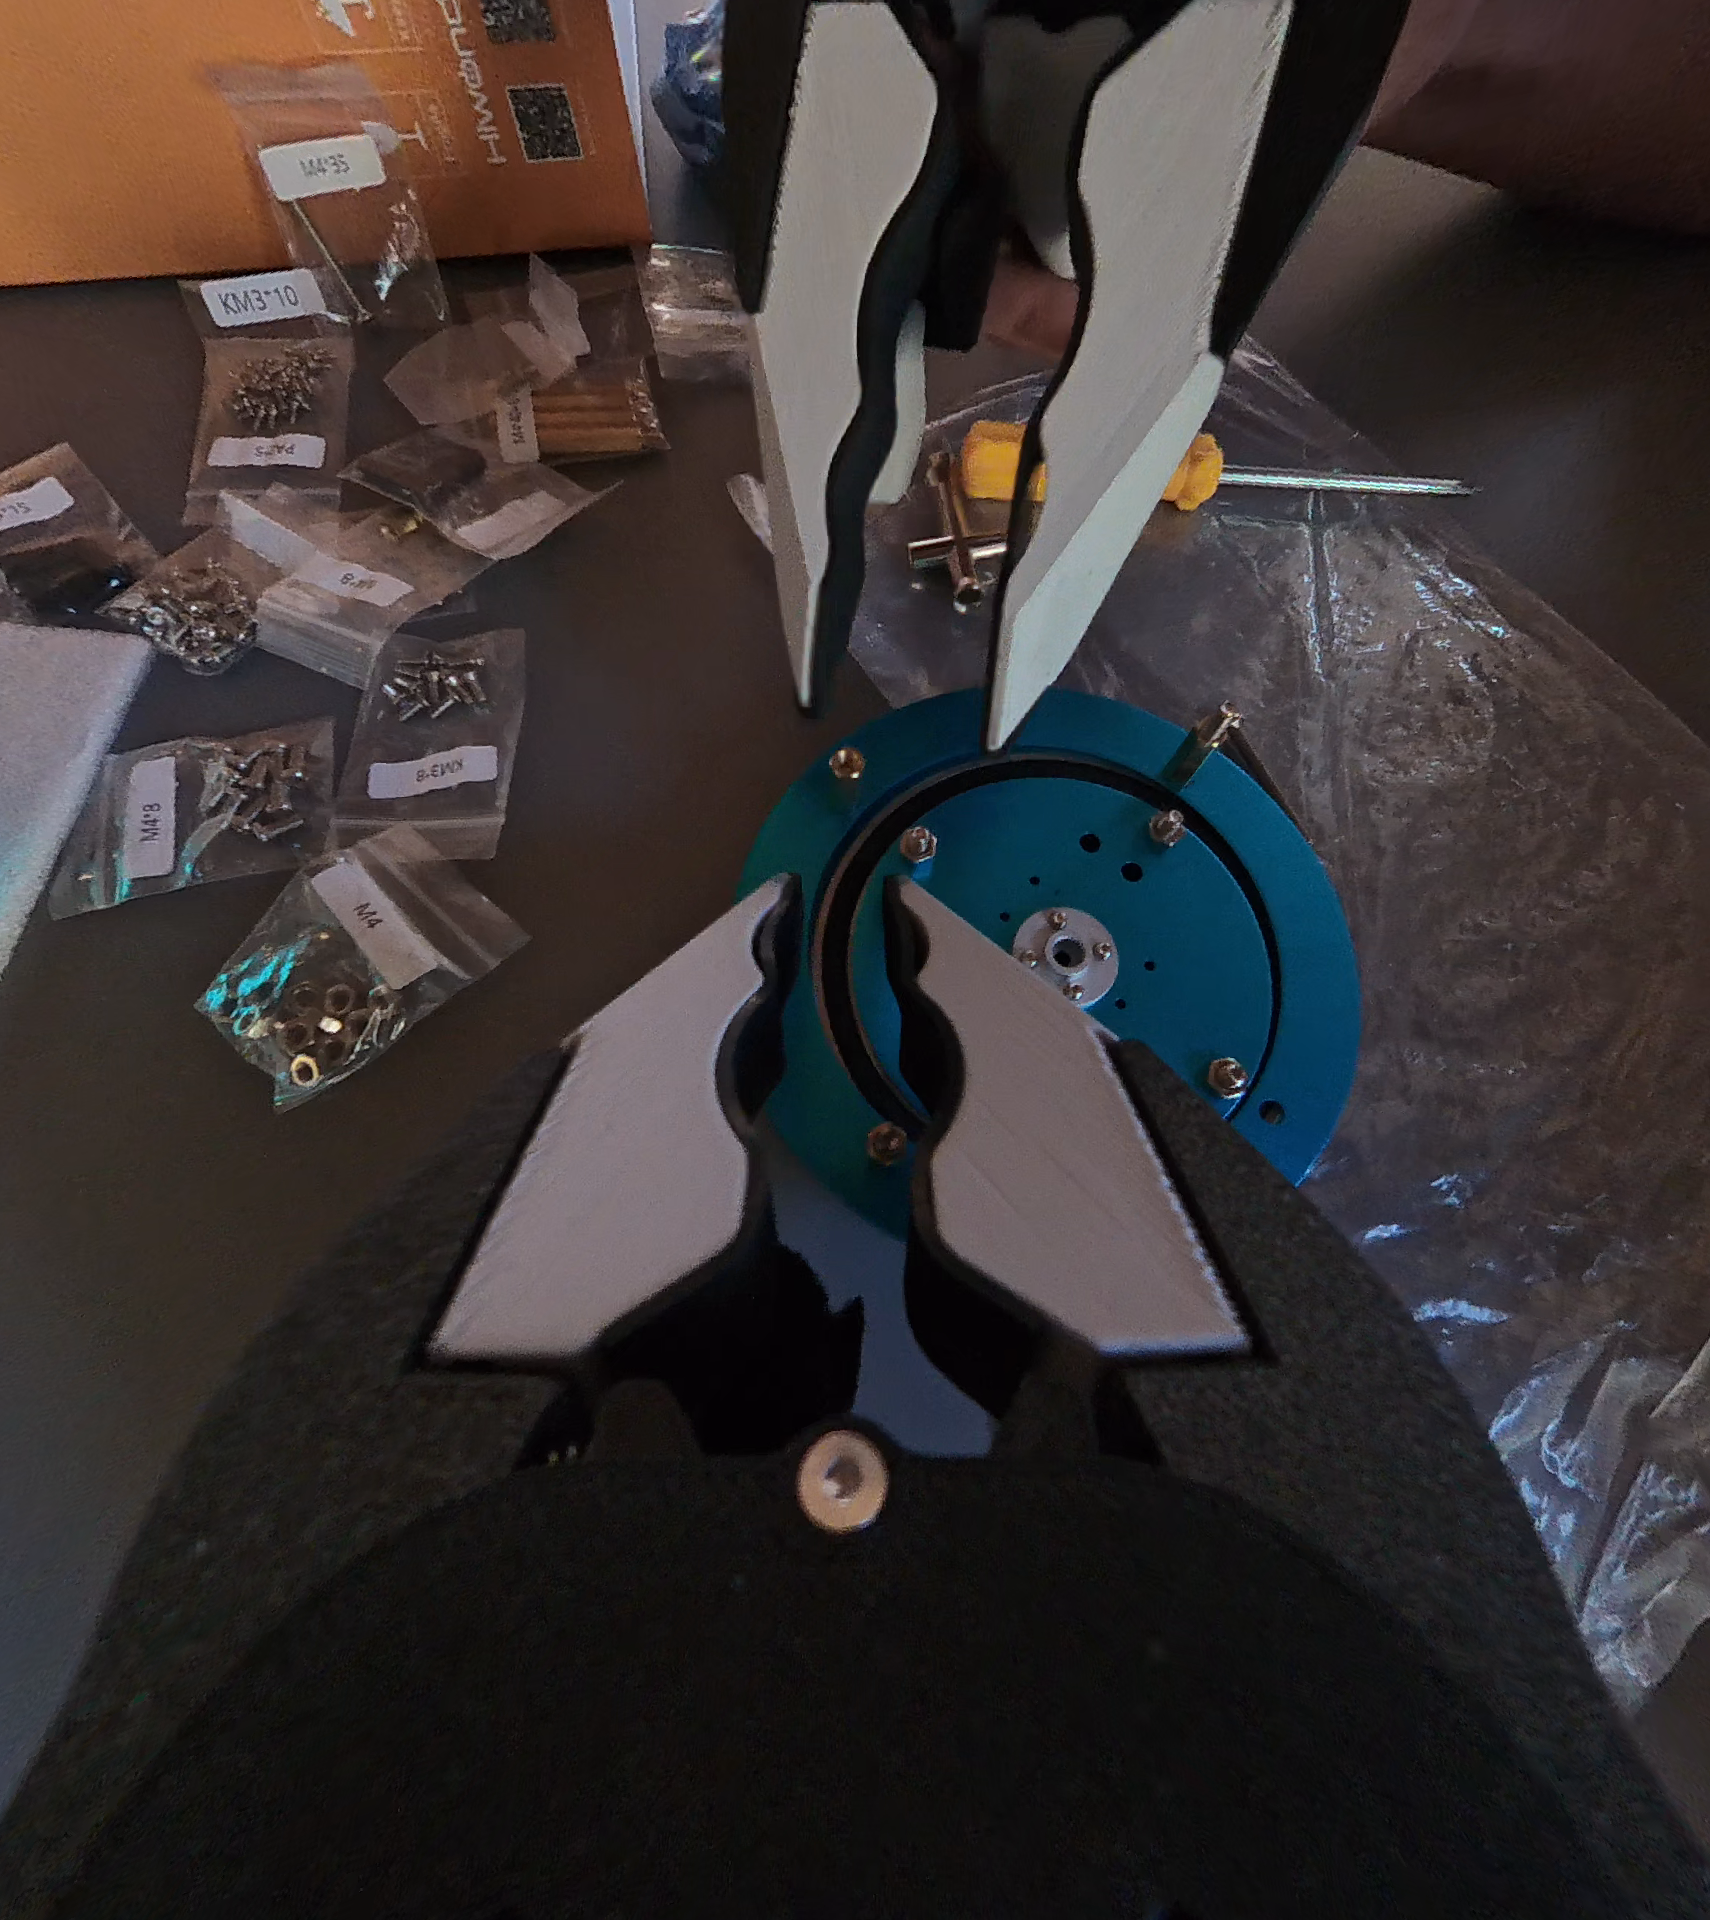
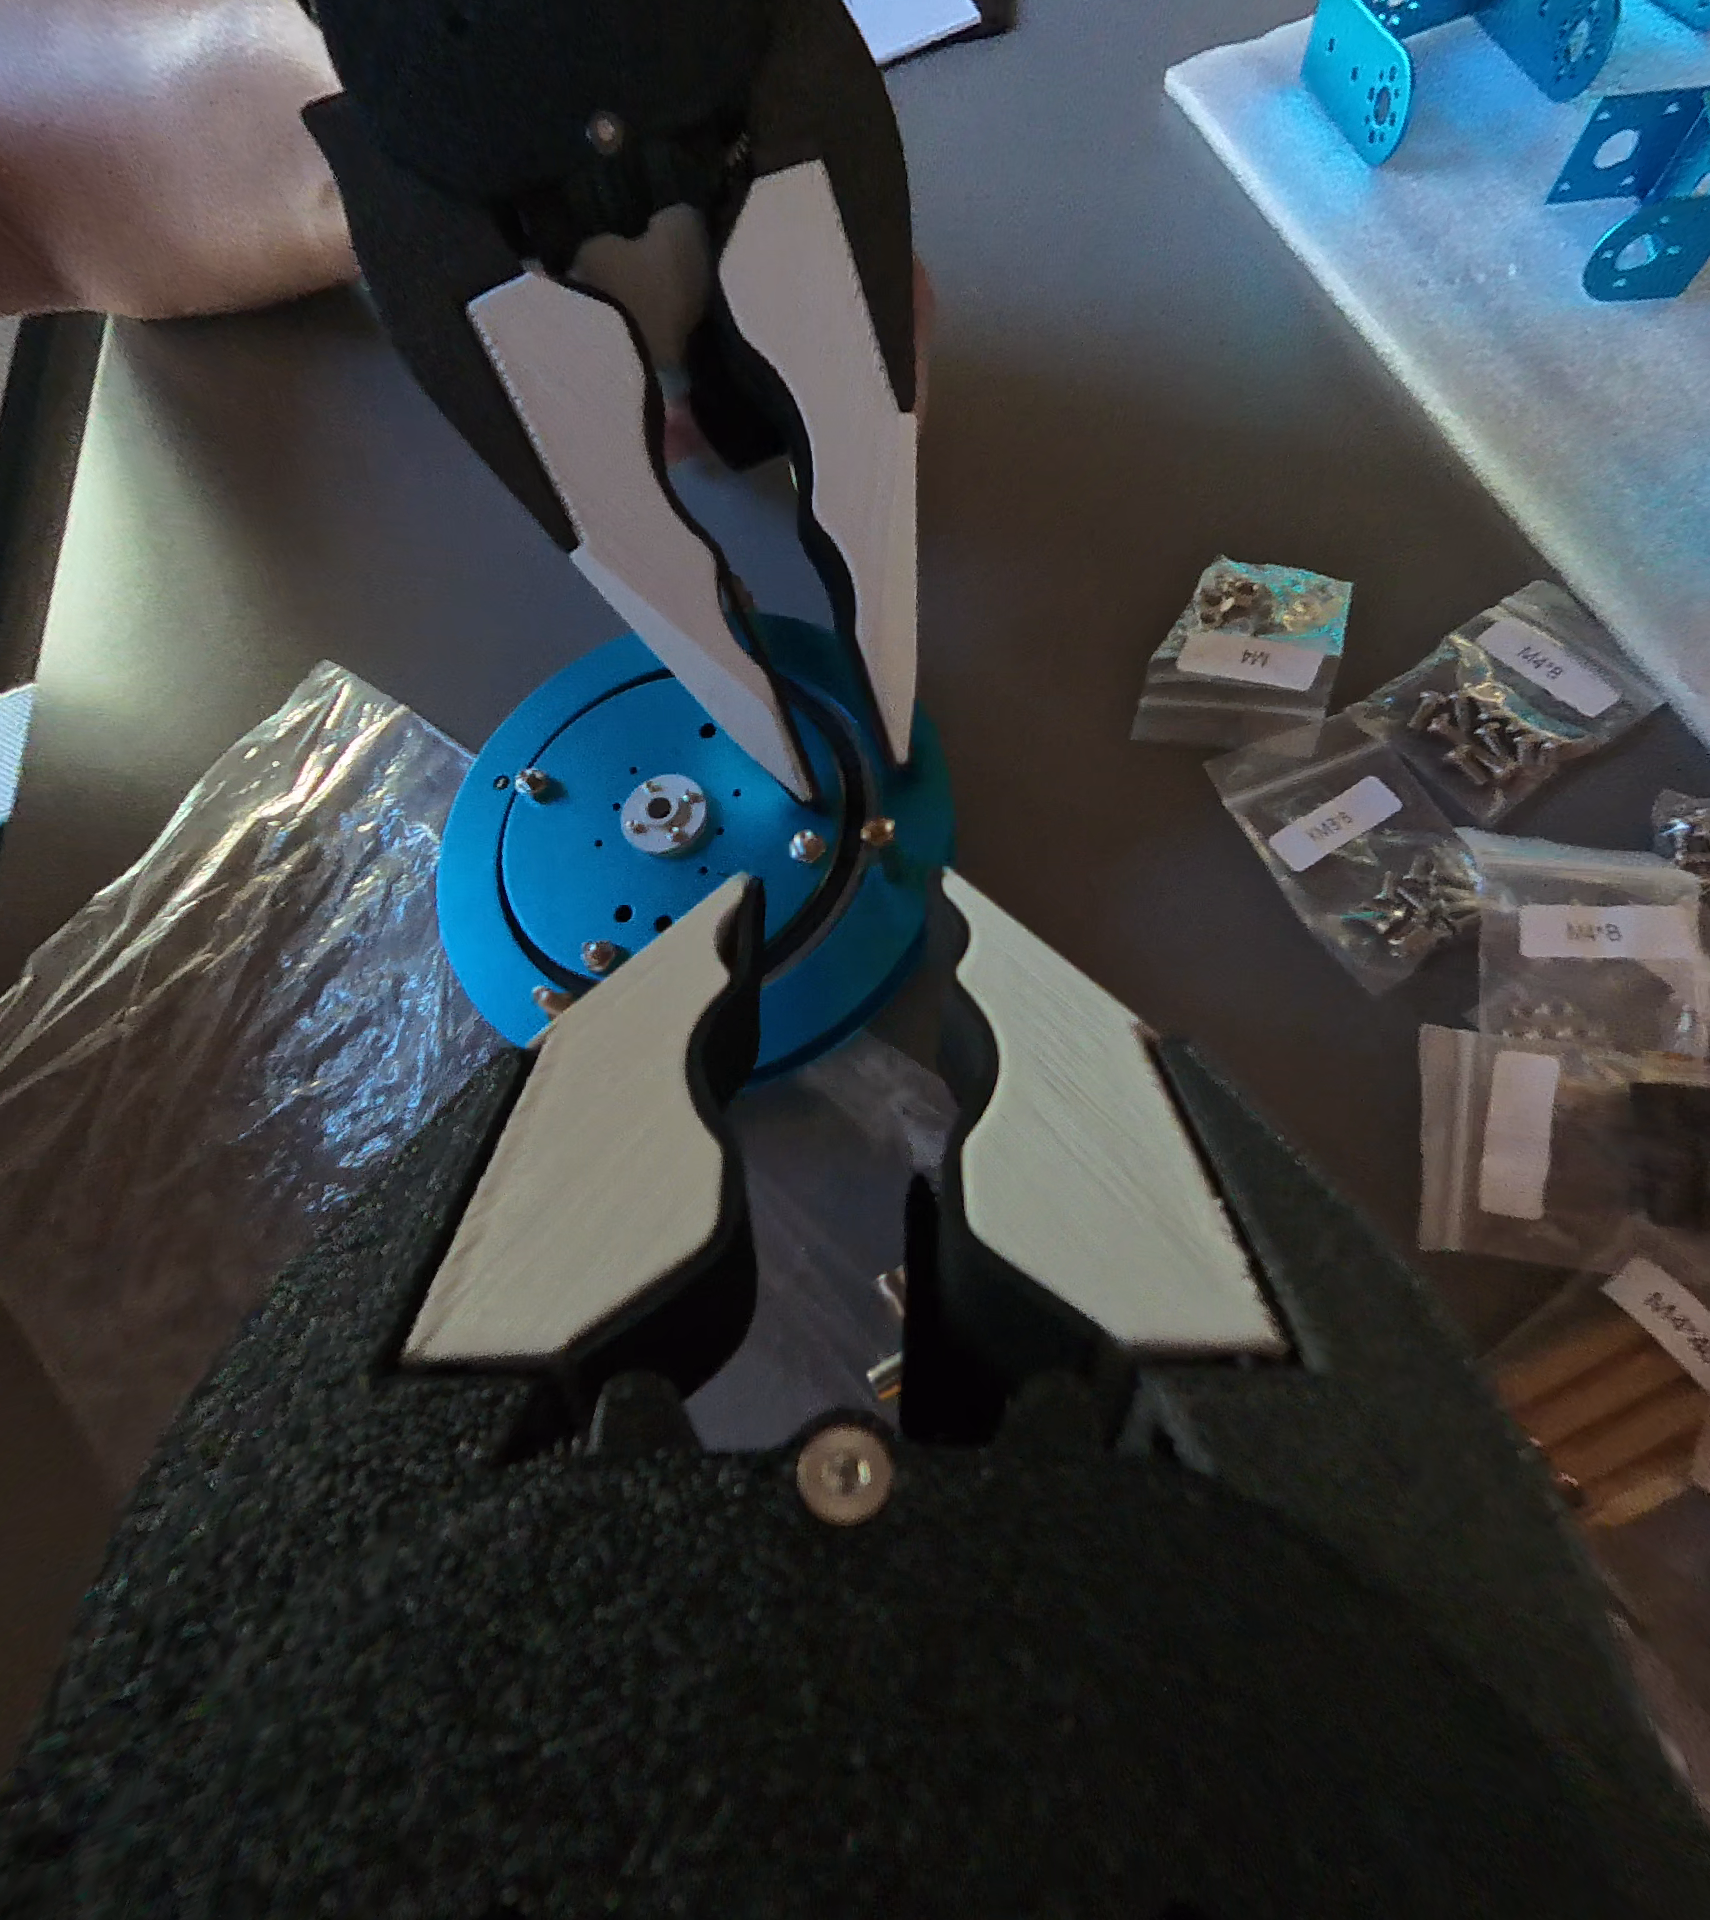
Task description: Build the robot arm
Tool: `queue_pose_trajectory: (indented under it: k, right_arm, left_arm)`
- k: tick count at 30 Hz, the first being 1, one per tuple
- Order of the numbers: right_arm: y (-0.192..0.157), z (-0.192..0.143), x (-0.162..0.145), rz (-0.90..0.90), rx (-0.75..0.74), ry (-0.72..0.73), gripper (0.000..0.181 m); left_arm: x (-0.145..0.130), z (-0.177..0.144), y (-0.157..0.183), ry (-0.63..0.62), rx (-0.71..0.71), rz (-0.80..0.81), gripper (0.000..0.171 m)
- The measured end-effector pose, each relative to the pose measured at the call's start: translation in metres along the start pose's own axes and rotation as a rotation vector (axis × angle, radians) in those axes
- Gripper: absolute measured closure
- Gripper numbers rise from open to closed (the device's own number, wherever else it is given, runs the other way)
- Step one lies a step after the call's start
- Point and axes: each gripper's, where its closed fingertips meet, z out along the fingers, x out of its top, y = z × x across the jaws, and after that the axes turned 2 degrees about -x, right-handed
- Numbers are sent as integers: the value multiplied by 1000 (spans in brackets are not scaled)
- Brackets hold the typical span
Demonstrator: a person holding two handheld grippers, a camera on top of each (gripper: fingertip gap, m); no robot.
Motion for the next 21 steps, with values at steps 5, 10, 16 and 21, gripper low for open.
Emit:
queue_pose_trajectory:
  k: [5, 10, 16, 21]
  right_arm:
    - [-5, 13, 7, -5, 32, 9, 151]
    - [7, 1, 7, 44, 11, 35, 150]
    - [0, 14, 5, 12, 36, -4, 150]
    - [2, 17, 7, 25, 42, -4, 150]
  left_arm:
    - [1, 2, 3, 7, -7, -3, 165]
    - [2, 3, 5, 8, -10, -22, 171]
    - [12, -3, 0, 35, 57, 0, 171]
    - [6, 3, -7, -12, 64, -10, 166]
